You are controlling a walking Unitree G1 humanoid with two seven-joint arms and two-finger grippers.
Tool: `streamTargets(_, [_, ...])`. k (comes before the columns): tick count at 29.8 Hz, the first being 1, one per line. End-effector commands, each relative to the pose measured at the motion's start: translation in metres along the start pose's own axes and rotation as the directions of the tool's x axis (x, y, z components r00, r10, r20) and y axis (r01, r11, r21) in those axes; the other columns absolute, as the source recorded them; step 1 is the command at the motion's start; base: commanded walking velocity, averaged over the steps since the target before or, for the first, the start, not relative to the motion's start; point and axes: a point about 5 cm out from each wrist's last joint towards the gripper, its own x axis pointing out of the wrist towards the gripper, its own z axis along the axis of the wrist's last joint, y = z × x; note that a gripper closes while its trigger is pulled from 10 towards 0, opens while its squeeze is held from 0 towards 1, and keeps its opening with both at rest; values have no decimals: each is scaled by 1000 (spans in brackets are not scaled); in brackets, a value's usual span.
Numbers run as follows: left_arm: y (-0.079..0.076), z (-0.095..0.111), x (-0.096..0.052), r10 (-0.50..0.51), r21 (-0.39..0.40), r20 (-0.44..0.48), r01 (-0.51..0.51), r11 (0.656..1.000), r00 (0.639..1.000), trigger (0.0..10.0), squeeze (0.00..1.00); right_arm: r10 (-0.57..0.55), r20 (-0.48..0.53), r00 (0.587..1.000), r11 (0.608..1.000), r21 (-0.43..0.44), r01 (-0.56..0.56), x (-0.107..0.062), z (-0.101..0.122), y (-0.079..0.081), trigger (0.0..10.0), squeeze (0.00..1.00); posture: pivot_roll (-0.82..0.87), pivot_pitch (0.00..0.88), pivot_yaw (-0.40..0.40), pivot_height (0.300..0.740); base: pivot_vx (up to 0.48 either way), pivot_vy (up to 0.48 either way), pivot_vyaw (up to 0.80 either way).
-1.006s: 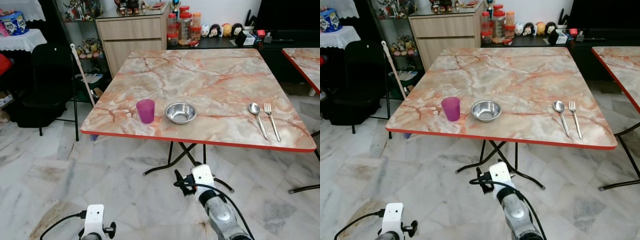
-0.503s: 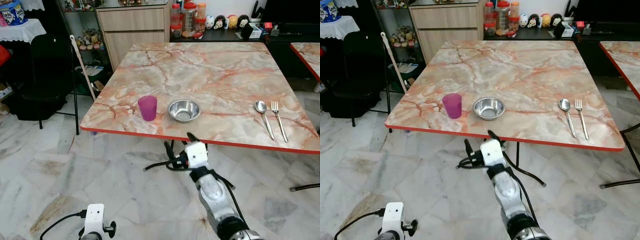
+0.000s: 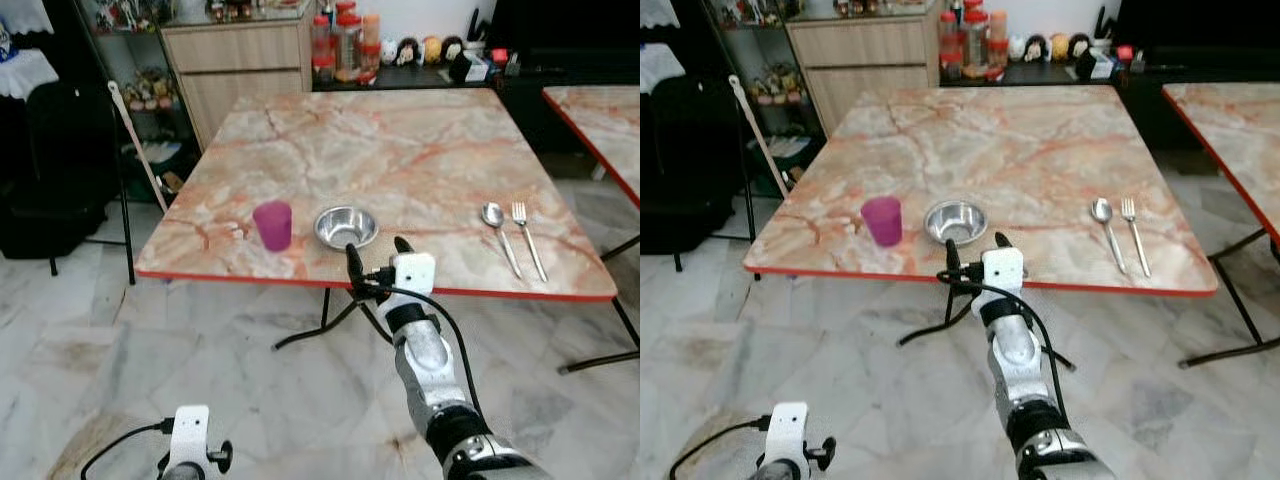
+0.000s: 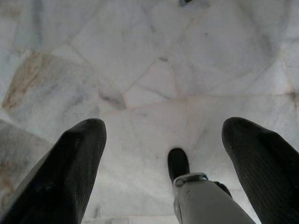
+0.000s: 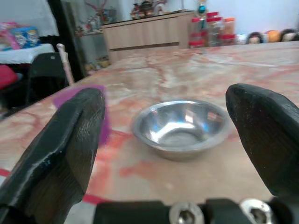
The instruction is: Setting the table
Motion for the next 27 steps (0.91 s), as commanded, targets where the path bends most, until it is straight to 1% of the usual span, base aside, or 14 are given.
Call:
streamTargets(1, [4, -2, -1, 9, 20, -6, -9, 1000, 1000, 10000, 0, 18, 17, 1000, 1000, 19, -19, 7, 7, 7, 10000, 0, 22, 0, 59, 736, 247, 0, 0])
streamTargets(7, [4, -3, -1, 9, 22, -8, -9, 1000, 1000, 10000, 0, 29, -8, 1000, 999, 31, -29, 9, 5, 11, 10000, 0, 23, 0, 59, 736, 251, 0, 0])
streamTargets(9, [5, -4, -1, 10, 28, -9, -9, 1000, 1000, 10000, 0, 43, 29, 999, 999, 29, -44, 9, 9, 13, 10000, 0, 26, 0, 55, 736, 272, 0, 0])
streamTargets(10, [6, -3, -1, 10, 28, -9, -10, 1000, 1000, 10000, 0, 44, 32, 999, 999, 28, -45, 9, 9, 13, 10000, 0, 26, 0, 55, 736, 274, 0, 0])
streamTargets(22, [5, -3, -1, 9, 27, -6, -8, 1000, 1000, 10000, 0, 52, 39, 998, 998, 31, -54, 11, 11, 15, 10000, 0, 27, 0, 52, 736, 274, 0, 0])
streamTargets(25, [5, -4, -1, 13, 19, -7, -13, 1000, 1000, 10000, 0, 47, 23, 999, 998, 38, -48, 11, 10, 14, 10000, 0, 30, 0, 48, 736, 276, 0, 0])
streamTargets(27, [5, -4, -1, 15, 17, -7, -15, 1000, 1000, 10000, 0, 47, 15, 999, 998, 37, -47, 11, 9, 14, 10000, 0, 32, 0, 46, 736, 277, 0, -566])
